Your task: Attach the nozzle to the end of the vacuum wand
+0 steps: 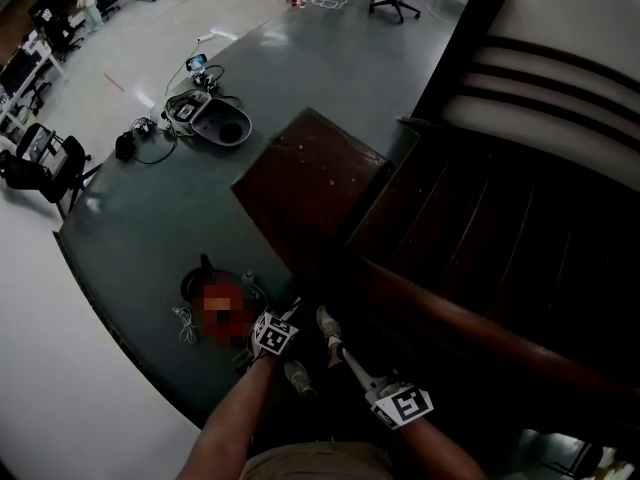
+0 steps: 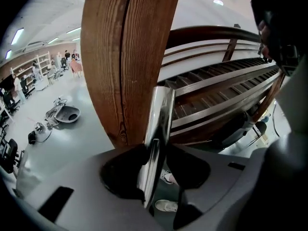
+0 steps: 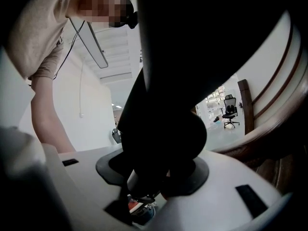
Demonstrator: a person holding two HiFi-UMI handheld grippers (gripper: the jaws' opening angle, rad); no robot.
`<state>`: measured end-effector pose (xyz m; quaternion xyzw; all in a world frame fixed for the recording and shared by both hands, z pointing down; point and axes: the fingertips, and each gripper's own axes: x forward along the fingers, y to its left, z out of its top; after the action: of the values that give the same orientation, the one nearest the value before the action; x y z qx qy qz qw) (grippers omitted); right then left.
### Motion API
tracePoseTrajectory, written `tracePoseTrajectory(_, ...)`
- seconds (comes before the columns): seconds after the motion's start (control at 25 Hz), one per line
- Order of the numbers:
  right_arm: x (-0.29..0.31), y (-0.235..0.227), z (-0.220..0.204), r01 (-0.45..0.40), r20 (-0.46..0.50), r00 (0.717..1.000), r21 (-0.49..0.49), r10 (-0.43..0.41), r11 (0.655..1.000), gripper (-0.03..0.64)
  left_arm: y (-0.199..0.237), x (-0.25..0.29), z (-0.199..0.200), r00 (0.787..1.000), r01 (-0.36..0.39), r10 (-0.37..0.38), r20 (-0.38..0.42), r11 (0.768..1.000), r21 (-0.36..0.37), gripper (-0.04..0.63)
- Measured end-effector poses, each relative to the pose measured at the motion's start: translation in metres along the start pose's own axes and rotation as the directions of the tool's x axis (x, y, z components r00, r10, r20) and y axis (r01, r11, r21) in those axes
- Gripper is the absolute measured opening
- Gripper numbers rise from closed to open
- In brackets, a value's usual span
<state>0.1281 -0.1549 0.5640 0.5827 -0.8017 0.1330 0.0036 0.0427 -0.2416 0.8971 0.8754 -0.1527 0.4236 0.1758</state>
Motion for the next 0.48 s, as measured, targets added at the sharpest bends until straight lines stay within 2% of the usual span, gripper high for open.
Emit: tracePoseTrajectory(0.48, 0.045, 0.071, -0.035, -0.113, -0.029, 0.993, 0.026, 0.114, 0.993, 0.188, -0.014, -0.094, -0.047, 0.994, -0.031, 0.032, 0.107, 0.999, -0.016, 0.163)
